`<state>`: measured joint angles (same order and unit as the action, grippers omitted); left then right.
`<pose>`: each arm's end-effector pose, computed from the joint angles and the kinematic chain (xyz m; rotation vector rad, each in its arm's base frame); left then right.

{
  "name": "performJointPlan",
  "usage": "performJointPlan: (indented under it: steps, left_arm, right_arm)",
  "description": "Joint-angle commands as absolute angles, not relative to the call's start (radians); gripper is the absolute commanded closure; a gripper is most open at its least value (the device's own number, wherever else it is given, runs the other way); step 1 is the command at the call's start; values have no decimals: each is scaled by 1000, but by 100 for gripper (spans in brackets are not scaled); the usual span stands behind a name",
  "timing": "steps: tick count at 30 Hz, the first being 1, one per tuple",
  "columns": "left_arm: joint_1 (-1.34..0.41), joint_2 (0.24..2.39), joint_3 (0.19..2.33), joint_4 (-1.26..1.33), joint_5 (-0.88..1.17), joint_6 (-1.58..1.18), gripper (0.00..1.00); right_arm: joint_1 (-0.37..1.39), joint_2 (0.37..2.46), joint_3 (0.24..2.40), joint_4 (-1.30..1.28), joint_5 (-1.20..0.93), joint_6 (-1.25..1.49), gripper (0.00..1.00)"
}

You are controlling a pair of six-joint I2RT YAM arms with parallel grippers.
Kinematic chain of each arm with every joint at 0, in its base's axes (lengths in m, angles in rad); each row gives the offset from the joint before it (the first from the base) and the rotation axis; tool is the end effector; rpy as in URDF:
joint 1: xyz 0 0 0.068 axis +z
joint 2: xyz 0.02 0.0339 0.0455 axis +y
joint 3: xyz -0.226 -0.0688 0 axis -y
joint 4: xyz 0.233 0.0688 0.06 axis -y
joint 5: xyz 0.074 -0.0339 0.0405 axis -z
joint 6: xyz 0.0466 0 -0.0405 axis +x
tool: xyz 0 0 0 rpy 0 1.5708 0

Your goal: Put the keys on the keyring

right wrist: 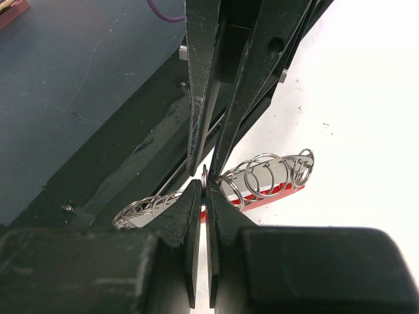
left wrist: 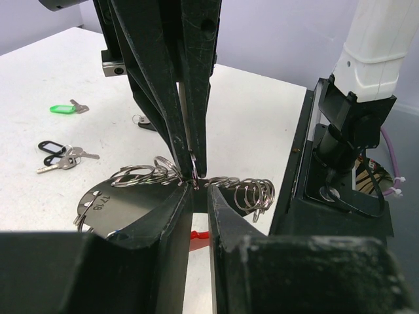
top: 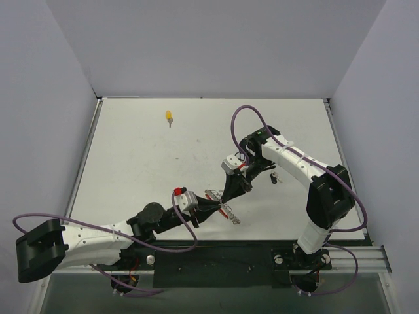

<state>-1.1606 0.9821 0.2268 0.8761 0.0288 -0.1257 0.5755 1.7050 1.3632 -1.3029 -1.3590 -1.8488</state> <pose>0.0885 -0.2069 0.1999 0.7843 1.3273 -1.0612 0.2132 0.1926 0.2323 -1.8641 0.7630 1.3521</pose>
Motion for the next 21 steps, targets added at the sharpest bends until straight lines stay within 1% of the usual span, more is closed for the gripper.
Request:
performJointPlan:
  steps: [1, 3, 8, 21]
  left_arm:
    - [-1175, 973, 270, 939, 8, -106, 75]
    - [-1178, 966, 270, 940, 9, -104, 75]
    - [-1181, 948, 261, 937, -20, -101, 80]
    - [-1193, 980, 281, 940, -54, -91, 74]
  right_arm:
    - [571, 1675, 1368, -1572, -1440, -1875, 100]
    - [571, 1674, 1370, -1572, -1440, -1873, 100]
    - [571, 1675, 1371, -1571, -1442, -1873, 100]
    - [571, 1677, 1371, -1572, -1440, -1868, 100]
